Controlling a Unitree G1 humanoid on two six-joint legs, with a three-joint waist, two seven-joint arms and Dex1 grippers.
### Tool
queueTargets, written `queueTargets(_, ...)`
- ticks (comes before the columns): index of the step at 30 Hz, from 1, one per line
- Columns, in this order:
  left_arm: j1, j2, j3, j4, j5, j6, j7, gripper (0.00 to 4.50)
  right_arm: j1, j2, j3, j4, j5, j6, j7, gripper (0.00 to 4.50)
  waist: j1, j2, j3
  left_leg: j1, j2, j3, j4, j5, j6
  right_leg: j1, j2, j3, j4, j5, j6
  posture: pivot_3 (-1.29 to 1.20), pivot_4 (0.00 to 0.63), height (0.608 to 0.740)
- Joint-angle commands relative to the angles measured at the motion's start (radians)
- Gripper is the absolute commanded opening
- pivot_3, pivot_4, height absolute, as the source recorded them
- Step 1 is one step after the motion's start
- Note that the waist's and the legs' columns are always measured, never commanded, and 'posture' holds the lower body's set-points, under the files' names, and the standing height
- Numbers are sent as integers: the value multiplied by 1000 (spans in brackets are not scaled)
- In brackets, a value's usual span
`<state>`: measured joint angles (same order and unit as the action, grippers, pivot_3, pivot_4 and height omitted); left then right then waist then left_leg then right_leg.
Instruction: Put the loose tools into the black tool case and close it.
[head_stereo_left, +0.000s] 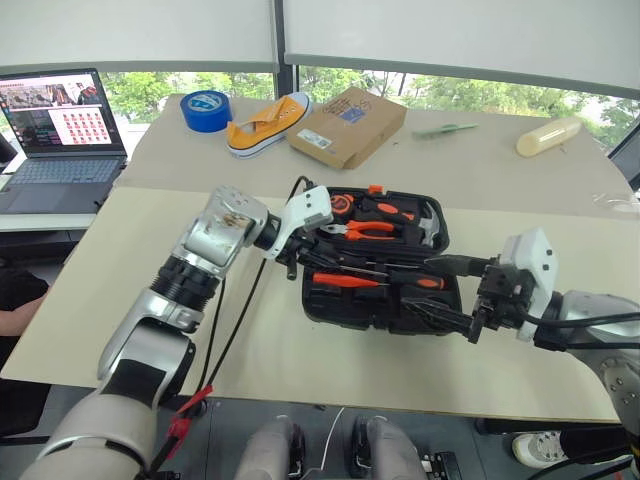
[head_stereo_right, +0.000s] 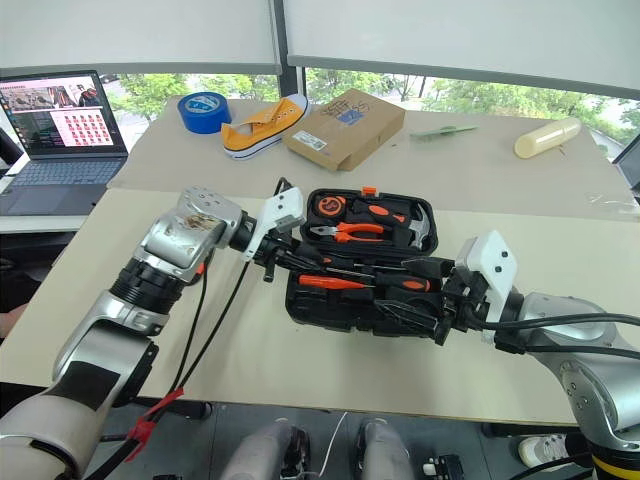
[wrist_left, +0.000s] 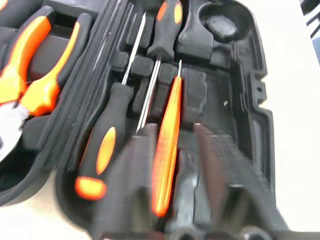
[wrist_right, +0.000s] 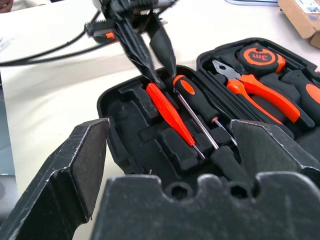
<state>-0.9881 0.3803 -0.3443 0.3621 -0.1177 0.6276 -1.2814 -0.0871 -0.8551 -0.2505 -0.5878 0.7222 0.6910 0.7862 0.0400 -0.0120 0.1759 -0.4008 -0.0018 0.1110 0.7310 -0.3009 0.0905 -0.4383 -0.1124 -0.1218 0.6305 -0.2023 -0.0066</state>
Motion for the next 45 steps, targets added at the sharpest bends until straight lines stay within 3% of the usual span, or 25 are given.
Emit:
queueTargets(1,-8,-48,14,34,-2,-3,62,55,3,-19,-23,9,-21,-11,2,4500,-1,0,0,0,0,0,0,0,0,0,0,0,0,0,0,0,150,731)
queueTargets(19,-25,-88,-38,139,11,57,60,55,24,11,-4,11,-63,-36,5,4500,-3,0,0,1,0,1,0,0,0,0,0,-1,1,0,0,0,150,731)
queueTargets(28,20,7,-95,12,-9,179,-42,55,23,22,-5,10,-72,-37,10,4500,-5,0,0,2,0,1,0,0,0,0,0,-1,1,0,0,0,150,731)
queueTargets(37,-31,-19,22,39,-80,140,-19,55,19,33,2,11,-80,-41,5,4500,-2,0,0,1,0,1,0,0,0,0,0,0,1,0,0,0,150,731)
queueTargets(45,-57,-65,19,109,-60,88,22,55,36,33,1,3,-90,-43,7,4500,-3,0,0,1,0,2,0,0,0,0,0,-1,1,0,0,0,150,731)
